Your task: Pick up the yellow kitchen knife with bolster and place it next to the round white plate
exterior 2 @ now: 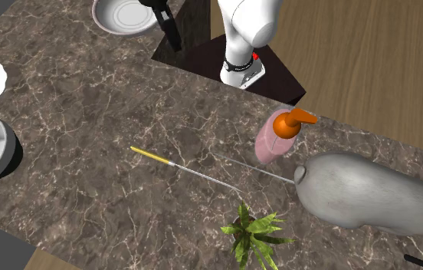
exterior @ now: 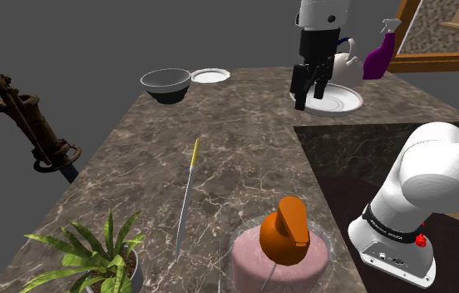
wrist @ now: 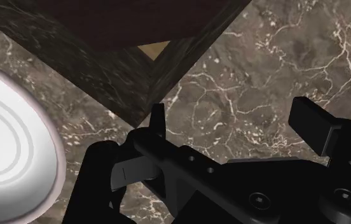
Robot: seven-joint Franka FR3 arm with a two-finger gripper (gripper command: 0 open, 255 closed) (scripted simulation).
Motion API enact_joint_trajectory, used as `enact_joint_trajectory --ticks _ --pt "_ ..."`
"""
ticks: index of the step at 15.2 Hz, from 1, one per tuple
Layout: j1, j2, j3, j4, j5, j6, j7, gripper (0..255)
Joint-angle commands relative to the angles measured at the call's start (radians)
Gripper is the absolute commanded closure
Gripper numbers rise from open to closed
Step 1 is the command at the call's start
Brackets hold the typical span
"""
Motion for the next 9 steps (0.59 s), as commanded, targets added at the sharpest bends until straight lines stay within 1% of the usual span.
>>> enact_joint_trajectory --ticks 1,5,9 --pt "0.000 0.000 0.000 0.000 0.000 0.000 0.000 0" --pt "-0.001 0.016 0.110 -0.013 0.090 0.047 0.188 0" --pt "-0.007 0.066 0.222 0.002 0.170 0.106 0.373 0"
